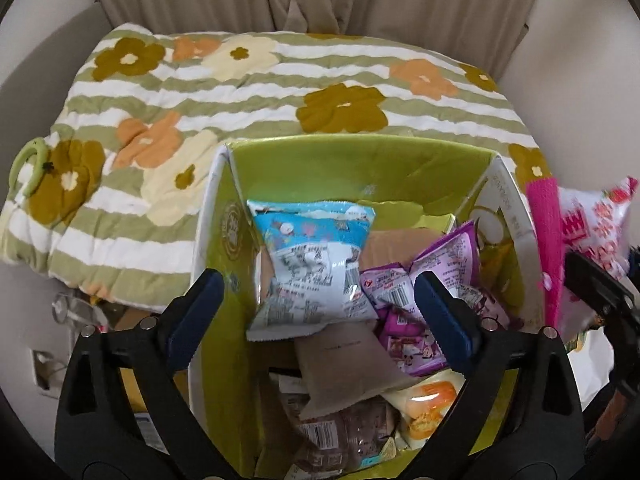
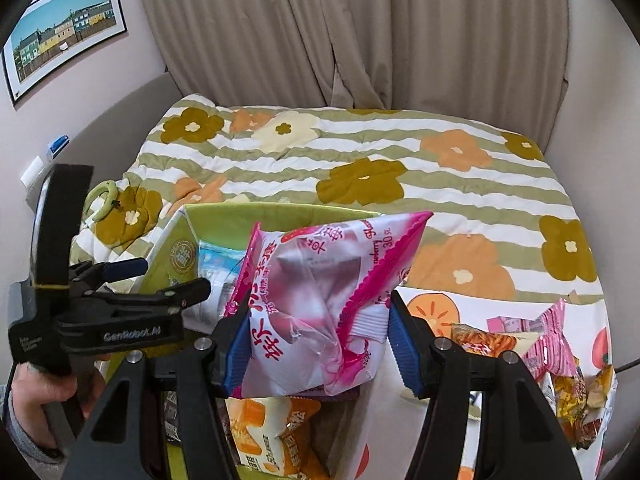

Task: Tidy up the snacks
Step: 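Carry the blue seal-print bag into the box and open the left gripper, then lower the pink-white bag into the box and open the right gripper, then grasp a white MPM chip bag with the left gripper while the right grasps another MPM bag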

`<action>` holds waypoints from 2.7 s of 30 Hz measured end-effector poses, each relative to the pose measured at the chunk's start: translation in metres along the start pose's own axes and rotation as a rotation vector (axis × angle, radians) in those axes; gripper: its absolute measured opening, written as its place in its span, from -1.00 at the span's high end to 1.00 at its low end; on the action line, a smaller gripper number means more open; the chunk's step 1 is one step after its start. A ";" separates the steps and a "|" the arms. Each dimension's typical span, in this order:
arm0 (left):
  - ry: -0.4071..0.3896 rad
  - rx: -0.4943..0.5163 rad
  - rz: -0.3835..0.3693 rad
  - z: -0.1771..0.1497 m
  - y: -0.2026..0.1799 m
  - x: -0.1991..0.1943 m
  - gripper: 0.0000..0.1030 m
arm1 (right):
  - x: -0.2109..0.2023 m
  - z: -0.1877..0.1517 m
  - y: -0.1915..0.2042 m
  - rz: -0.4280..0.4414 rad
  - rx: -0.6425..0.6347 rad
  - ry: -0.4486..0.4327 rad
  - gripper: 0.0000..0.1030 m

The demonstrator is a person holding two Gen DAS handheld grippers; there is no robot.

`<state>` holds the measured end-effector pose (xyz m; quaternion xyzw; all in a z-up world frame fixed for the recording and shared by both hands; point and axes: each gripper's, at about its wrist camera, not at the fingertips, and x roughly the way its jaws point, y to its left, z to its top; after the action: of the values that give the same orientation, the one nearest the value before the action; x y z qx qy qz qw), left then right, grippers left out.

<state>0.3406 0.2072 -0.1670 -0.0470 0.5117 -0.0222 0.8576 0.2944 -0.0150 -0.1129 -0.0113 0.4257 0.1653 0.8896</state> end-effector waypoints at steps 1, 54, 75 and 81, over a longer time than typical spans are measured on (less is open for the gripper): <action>0.001 -0.006 0.000 -0.003 0.001 -0.002 -0.85 | 0.004 0.002 0.001 0.006 -0.003 0.003 -0.10; -0.210 0.100 -0.093 -0.085 -0.057 -0.150 -0.85 | -0.123 -0.054 -0.008 -0.071 0.060 -0.162 -0.91; -0.168 0.249 -0.163 -0.127 -0.289 -0.128 -0.85 | -0.212 -0.145 -0.212 -0.239 0.170 -0.142 -0.91; -0.114 0.344 -0.115 -0.134 -0.343 -0.097 -0.85 | -0.204 -0.163 -0.264 -0.202 0.184 -0.077 -0.91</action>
<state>0.1805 -0.1332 -0.1098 0.0699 0.4476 -0.1558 0.8778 0.1331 -0.3490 -0.0937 0.0338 0.4011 0.0357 0.9147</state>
